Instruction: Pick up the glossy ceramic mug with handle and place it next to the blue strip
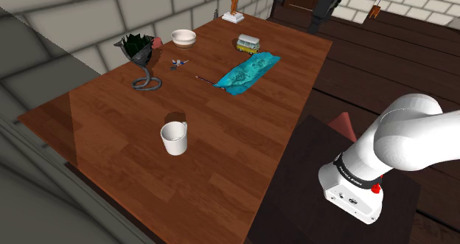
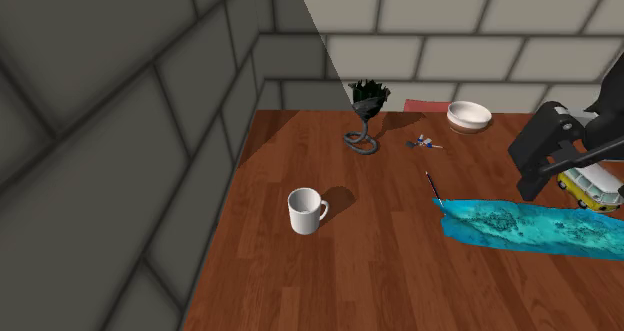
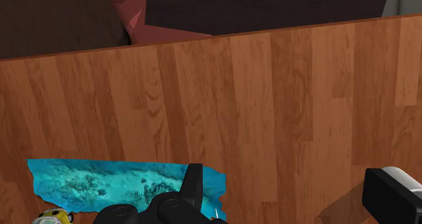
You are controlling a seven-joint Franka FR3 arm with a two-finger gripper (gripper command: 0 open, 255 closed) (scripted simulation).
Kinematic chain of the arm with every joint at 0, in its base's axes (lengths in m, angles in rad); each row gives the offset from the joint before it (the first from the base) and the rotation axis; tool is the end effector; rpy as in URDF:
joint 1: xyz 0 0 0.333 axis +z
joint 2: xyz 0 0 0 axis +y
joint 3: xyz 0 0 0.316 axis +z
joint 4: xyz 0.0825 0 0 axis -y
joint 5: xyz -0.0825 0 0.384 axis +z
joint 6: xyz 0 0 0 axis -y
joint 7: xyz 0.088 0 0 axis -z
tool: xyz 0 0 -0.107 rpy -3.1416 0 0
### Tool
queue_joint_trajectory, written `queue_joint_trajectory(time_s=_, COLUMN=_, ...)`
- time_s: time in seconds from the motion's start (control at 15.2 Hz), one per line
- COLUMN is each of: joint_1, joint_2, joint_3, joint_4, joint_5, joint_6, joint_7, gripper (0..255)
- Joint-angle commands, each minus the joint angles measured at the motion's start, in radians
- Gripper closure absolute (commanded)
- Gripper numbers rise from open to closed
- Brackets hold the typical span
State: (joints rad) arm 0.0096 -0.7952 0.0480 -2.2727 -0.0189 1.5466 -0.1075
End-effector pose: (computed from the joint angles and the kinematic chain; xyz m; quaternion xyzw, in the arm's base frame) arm 0.3015 0.0212 0.6301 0.9962 0.0753 0.0334 0.0276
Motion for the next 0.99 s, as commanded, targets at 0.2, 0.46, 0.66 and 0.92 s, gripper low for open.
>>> queue_joint_trajectory(time_s=0.2, joint_1=0.016, joint_2=0.016, joint_3=0.047, joint_4=-0.058, joint_5=0.029, joint_6=0.083, joint_7=0.049, gripper=0)
queue_joint_trajectory(time_s=0.46, joint_1=0.036, joint_2=0.058, joint_3=0.113, joint_4=-0.118, joint_5=0.065, joint_6=0.198, joint_7=0.113, gripper=0)
queue_joint_trajectory(time_s=0.66, joint_1=0.050, joint_2=0.104, joint_3=0.164, joint_4=-0.150, joint_5=0.087, joint_6=0.287, joint_7=0.162, gripper=0)
queue_joint_trajectory(time_s=0.92, joint_1=0.064, joint_2=0.188, joint_3=0.235, joint_4=-0.173, joint_5=0.106, joint_6=0.408, joint_7=0.229, gripper=0)
